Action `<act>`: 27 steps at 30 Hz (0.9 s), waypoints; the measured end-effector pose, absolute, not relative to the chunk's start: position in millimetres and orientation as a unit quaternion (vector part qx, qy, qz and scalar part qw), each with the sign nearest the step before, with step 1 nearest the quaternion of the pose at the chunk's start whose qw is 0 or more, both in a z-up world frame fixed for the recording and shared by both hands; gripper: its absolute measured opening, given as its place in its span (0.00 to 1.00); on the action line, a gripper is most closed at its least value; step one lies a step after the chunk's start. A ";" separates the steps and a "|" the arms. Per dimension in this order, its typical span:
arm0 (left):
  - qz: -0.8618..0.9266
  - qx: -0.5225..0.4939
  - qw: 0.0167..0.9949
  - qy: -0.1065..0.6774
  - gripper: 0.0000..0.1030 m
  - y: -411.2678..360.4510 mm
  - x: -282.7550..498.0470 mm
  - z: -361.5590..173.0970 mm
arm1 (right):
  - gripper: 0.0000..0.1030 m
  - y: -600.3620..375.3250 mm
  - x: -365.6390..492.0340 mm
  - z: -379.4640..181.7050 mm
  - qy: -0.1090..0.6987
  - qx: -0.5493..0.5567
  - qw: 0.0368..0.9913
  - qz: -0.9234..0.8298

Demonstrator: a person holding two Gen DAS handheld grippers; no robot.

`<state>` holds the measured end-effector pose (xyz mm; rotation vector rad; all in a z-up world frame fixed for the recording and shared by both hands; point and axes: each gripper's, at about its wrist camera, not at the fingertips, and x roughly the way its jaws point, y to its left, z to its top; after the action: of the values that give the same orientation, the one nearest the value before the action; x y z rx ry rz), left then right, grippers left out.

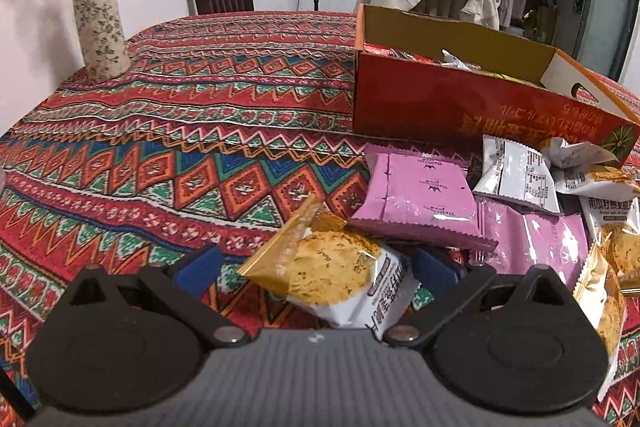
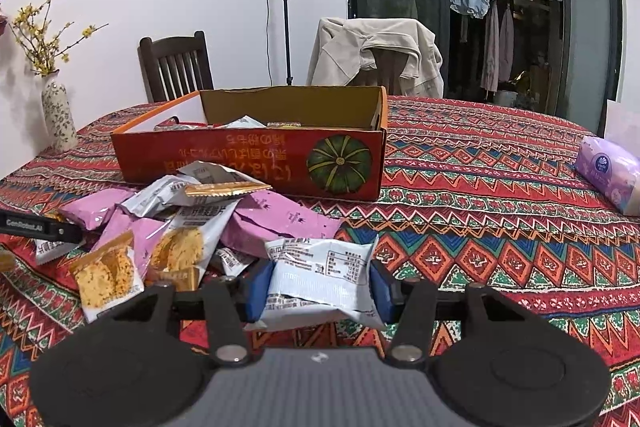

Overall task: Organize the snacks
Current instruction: 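Grasp the yellow cracker packet with the left tool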

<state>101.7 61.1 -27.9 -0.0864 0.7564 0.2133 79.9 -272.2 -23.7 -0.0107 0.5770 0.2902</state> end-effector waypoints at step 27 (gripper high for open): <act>0.089 -0.064 0.946 0.304 0.24 66.3 59.2 -7.6 | 0.50 -265.6 61.0 -11.3 0.264 -0.010 0.952 0.154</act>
<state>59.2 66.3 -7.6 -0.1308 0.6182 0.1814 61.0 -265.6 -11.3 -0.0200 0.5363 0.3128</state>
